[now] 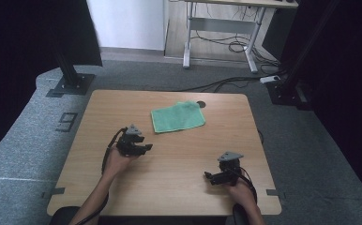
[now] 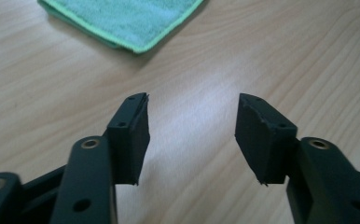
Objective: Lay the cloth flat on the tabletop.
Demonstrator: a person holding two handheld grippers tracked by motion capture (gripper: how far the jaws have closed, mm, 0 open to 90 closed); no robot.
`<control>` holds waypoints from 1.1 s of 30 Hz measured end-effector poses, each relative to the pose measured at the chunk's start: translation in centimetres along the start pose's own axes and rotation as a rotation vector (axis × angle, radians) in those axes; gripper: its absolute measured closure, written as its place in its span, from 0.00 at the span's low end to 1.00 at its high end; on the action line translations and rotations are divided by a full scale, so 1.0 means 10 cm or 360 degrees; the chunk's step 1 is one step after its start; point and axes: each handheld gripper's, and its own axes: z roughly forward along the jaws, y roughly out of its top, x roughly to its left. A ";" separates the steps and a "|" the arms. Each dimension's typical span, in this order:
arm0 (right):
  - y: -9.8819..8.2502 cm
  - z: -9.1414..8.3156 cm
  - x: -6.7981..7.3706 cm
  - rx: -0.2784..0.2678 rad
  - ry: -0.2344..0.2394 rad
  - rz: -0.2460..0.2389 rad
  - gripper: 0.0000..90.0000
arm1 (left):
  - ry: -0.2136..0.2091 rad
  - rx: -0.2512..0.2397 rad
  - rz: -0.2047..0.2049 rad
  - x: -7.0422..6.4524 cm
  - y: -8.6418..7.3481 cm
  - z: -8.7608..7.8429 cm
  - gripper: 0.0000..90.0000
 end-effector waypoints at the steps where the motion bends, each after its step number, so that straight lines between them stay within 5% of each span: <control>1: 0.00 0.00 0.00 0.0000 0.0000 0.0000 0.00 | 0.0000 0.0000 0.0000 0.00 0.00 0.00 0.53; 16: 0.00 0.00 0.00 0.0000 -0.0001 0.0000 0.00 | 0.0050 0.0009 -0.0011 0.14 0.34 0.37 0.65; 33: 0.00 0.00 0.00 -0.0001 0.0000 -0.0002 0.00 | 0.0130 0.0039 -0.0040 0.26 0.44 0.68 0.65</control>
